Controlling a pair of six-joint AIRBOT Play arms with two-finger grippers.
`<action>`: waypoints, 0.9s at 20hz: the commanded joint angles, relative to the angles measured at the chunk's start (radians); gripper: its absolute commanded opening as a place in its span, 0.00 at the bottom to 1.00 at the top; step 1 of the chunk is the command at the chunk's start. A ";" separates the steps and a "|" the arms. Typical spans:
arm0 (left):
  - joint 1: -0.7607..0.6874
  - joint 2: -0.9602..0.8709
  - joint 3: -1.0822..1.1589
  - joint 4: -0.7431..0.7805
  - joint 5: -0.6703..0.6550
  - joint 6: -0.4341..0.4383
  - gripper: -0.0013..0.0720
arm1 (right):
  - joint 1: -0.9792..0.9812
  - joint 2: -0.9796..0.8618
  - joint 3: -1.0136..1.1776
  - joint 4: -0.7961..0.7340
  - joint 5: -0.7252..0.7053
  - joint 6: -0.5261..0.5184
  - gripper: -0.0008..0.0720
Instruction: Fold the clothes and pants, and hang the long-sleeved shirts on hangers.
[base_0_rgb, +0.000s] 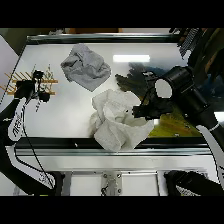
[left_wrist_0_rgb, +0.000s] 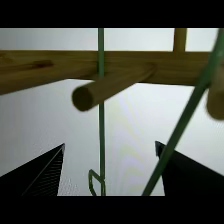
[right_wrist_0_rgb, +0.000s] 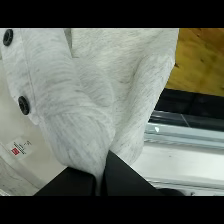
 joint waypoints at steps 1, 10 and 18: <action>0.006 -0.022 0.000 -0.002 0.032 0.002 0.85 | 0.001 -0.001 0.000 0.000 0.000 0.000 0.04; 0.013 -0.038 0.000 -0.002 0.026 0.000 0.68 | 0.001 -0.001 0.000 0.000 0.000 0.000 0.04; 0.012 -0.028 0.000 0.005 0.019 0.000 0.04 | 0.001 -0.001 0.000 0.000 0.000 0.000 0.04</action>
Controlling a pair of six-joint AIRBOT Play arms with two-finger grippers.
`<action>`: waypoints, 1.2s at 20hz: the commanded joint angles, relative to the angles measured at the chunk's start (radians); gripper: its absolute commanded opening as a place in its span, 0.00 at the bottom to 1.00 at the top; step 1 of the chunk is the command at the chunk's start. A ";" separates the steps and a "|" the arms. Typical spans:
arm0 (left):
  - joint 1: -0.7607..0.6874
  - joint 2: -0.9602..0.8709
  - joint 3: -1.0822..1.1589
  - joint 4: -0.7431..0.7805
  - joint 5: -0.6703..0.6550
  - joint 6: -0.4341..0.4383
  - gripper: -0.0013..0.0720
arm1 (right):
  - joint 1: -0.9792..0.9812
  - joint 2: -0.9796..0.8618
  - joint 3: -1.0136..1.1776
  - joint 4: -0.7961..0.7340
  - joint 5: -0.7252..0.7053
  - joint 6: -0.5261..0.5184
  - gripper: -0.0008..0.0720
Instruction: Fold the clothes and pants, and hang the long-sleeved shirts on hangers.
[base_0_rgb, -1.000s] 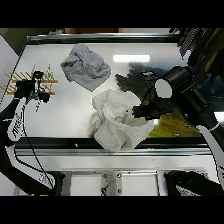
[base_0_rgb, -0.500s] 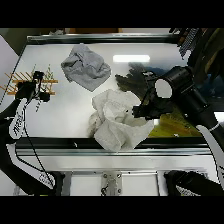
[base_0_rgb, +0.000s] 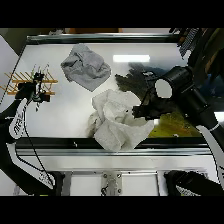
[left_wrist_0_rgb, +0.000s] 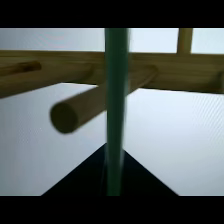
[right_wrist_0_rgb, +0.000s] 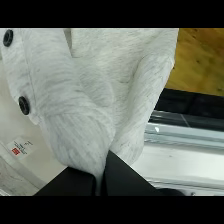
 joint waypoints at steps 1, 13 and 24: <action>0.000 0.016 0.001 0.007 0.003 0.000 0.04 | 0.001 0.000 0.000 -0.002 0.000 0.000 0.04; -0.046 0.227 0.001 -0.001 -0.041 0.002 0.04 | 0.001 0.000 0.000 -0.002 0.000 0.000 0.04; -0.175 0.365 0.001 -0.003 -0.115 0.001 0.04 | 0.001 0.000 0.000 -0.002 0.000 0.000 0.03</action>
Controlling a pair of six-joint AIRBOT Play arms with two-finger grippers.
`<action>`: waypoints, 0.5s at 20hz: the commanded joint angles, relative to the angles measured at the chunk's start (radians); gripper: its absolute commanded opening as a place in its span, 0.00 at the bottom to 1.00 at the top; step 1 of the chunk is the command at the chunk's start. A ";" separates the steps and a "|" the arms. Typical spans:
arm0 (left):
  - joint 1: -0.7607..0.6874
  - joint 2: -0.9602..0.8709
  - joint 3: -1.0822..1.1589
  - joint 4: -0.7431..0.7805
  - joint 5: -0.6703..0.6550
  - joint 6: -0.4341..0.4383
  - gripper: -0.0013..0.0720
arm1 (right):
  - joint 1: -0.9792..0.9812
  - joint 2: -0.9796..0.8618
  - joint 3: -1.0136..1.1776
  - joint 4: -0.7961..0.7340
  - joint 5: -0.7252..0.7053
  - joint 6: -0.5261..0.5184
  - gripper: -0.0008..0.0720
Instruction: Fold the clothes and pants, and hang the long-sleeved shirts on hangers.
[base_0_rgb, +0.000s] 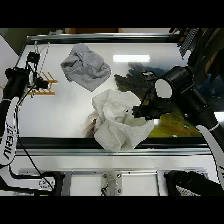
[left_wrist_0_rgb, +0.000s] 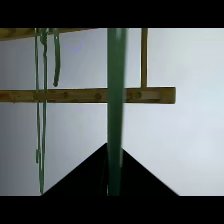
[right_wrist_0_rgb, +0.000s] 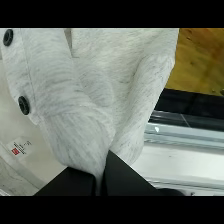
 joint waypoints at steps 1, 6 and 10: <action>-0.051 0.075 0.001 -0.001 -0.018 0.000 0.04 | 0.001 0.000 0.000 0.000 0.000 0.000 0.04; -0.103 0.222 0.001 -0.266 -0.135 0.214 0.04 | 0.001 0.000 0.000 0.000 0.000 0.000 0.04; -0.058 0.325 0.001 -0.792 -0.302 0.732 0.04 | 0.001 0.000 0.000 0.000 0.000 0.000 0.04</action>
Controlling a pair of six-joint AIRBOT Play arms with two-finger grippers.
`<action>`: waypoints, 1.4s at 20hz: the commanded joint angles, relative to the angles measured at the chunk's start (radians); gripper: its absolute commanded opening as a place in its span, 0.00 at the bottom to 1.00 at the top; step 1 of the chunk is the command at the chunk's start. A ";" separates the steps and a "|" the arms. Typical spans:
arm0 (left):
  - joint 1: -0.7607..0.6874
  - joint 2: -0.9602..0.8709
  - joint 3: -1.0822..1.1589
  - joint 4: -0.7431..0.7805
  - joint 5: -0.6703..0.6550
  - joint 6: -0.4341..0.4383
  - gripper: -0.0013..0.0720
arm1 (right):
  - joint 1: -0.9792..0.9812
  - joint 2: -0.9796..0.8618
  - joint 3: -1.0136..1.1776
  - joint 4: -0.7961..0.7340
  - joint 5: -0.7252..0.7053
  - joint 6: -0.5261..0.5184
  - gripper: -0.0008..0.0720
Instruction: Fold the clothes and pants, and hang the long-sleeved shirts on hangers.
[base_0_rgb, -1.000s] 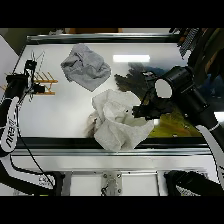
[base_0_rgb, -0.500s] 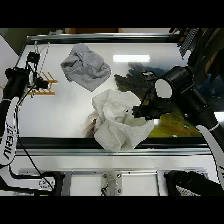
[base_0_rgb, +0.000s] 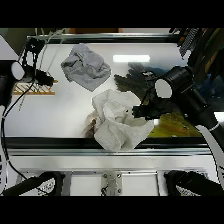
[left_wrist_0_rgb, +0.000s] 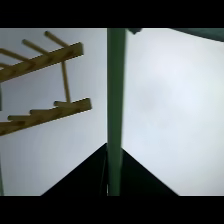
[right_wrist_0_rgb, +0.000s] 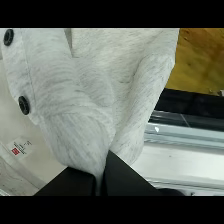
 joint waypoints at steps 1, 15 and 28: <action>0.041 0.085 0.001 -0.490 -0.195 0.487 0.04 | 0.001 0.000 0.000 0.000 0.000 0.000 0.04; 0.126 0.096 0.001 -0.675 -0.423 0.808 0.04 | 0.001 0.000 0.000 0.000 0.000 0.000 0.04; 0.126 0.064 0.001 -0.684 -0.578 0.821 0.04 | 0.001 0.000 0.000 0.000 0.000 0.000 0.04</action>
